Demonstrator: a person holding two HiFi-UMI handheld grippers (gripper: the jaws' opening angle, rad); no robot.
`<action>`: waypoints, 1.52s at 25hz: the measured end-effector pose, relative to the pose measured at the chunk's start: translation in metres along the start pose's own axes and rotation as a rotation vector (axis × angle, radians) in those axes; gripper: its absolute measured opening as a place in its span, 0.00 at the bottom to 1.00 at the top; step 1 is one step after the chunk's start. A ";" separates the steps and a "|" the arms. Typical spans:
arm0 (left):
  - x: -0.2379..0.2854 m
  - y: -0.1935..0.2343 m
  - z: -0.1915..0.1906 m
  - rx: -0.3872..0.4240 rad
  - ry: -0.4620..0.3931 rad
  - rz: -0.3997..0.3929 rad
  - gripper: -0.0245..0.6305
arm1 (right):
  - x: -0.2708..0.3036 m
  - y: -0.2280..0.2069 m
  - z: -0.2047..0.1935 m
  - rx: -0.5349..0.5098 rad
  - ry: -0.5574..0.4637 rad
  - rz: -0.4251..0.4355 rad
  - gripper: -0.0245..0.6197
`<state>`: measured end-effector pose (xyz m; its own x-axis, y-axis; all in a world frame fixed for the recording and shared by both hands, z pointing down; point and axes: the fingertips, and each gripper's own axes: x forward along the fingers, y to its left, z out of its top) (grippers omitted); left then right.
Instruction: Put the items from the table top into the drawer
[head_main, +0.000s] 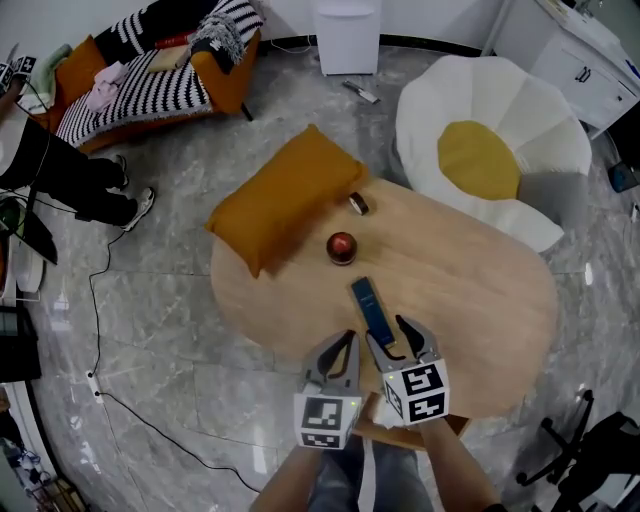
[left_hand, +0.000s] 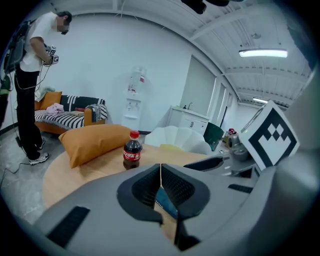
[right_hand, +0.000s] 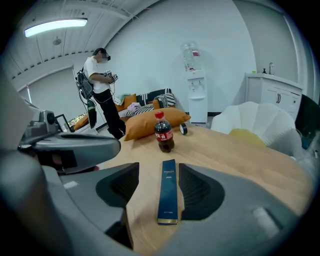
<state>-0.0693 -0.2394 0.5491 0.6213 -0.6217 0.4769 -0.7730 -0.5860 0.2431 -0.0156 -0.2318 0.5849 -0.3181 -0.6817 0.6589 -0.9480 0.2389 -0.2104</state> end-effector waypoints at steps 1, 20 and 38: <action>0.003 0.003 -0.004 -0.003 0.005 0.004 0.06 | 0.003 -0.003 -0.002 0.003 -0.002 -0.005 0.41; 0.037 0.018 -0.059 -0.084 0.077 0.039 0.06 | 0.063 -0.020 -0.062 -0.023 0.098 -0.032 0.44; 0.041 0.030 -0.085 -0.146 0.132 0.085 0.05 | 0.083 -0.016 -0.082 -0.059 0.177 -0.012 0.43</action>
<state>-0.0782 -0.2382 0.6478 0.5384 -0.5868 0.6048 -0.8382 -0.4469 0.3127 -0.0255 -0.2355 0.7016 -0.2943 -0.5534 0.7792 -0.9476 0.2751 -0.1625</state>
